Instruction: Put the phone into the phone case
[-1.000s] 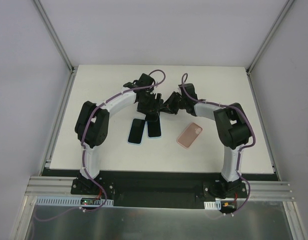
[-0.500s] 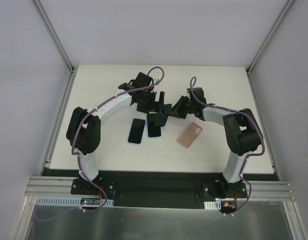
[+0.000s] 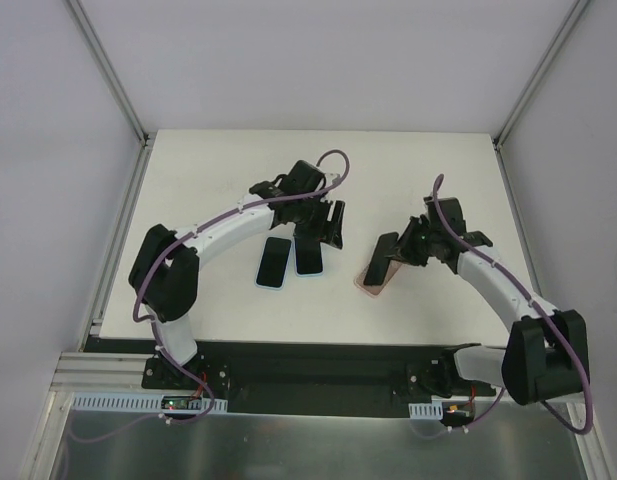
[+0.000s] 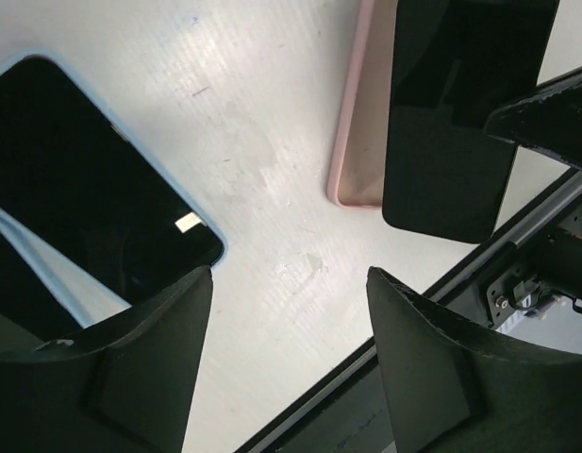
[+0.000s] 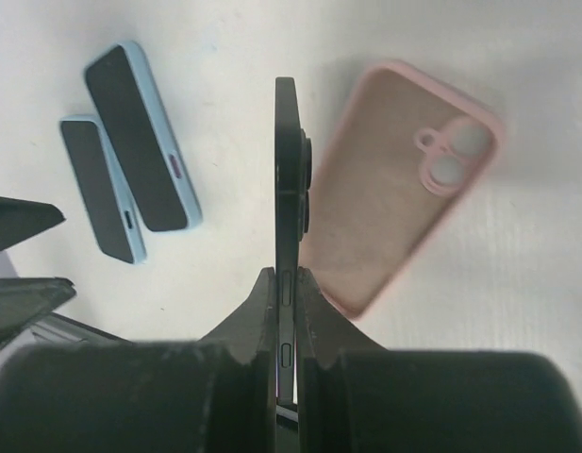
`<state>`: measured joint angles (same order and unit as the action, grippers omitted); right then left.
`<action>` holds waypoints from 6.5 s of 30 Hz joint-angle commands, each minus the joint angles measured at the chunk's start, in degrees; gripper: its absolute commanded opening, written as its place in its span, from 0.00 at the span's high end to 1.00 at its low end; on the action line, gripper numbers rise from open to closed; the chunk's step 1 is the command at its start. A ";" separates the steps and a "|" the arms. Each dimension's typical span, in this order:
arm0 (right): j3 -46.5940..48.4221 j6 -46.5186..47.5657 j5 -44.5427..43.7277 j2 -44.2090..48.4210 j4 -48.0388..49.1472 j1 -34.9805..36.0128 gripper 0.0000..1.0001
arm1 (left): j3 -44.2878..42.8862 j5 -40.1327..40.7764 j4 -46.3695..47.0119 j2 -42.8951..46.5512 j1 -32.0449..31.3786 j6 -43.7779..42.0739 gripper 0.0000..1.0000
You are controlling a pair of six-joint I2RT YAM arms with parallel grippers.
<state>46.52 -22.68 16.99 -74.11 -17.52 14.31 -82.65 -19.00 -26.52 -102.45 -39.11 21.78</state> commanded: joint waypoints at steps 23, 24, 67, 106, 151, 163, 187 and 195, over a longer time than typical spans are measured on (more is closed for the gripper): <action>-7.85 5.44 4.36 -0.16 1.26 -9.21 0.99 | -4.89 -0.68 9.21 -18.92 -8.25 8.89 0.99; -7.59 6.06 5.06 -1.29 1.26 -9.38 0.99 | -4.89 -0.60 9.30 -19.27 -8.70 9.24 0.99; -2.75 19.61 21.51 -17.92 3.28 -6.66 0.96 | -4.54 1.07 9.74 -19.45 -8.61 14.61 0.85; 2.35 19.69 8.40 -11.05 -9.83 -6.57 0.66 | -5.15 -0.24 9.74 -15.14 -9.05 13.99 0.55; 7.71 20.21 9.62 -16.78 -14.21 -5.51 0.53 | 2.32 1.43 14.30 -14.89 -15.99 23.30 0.78; 2.96 20.75 10.00 -7.73 -15.79 -10.08 0.59 | 1.62 5.56 14.22 -11.71 -12.22 22.96 0.60; -2.57 23.81 17.28 -12.47 -5.51 -11.14 0.49 | -4.97 -2.96 15.18 -22.26 -10.11 20.23 0.62; -3.72 22.85 18.61 -13.08 -3.75 -11.23 0.38 | -2.70 -5.60 16.42 -22.79 -10.02 21.81 0.78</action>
<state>42.94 -0.84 34.61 -86.94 -22.20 3.51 -87.20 -23.16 -10.28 -124.31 -49.01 43.00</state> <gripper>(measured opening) 0.566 0.266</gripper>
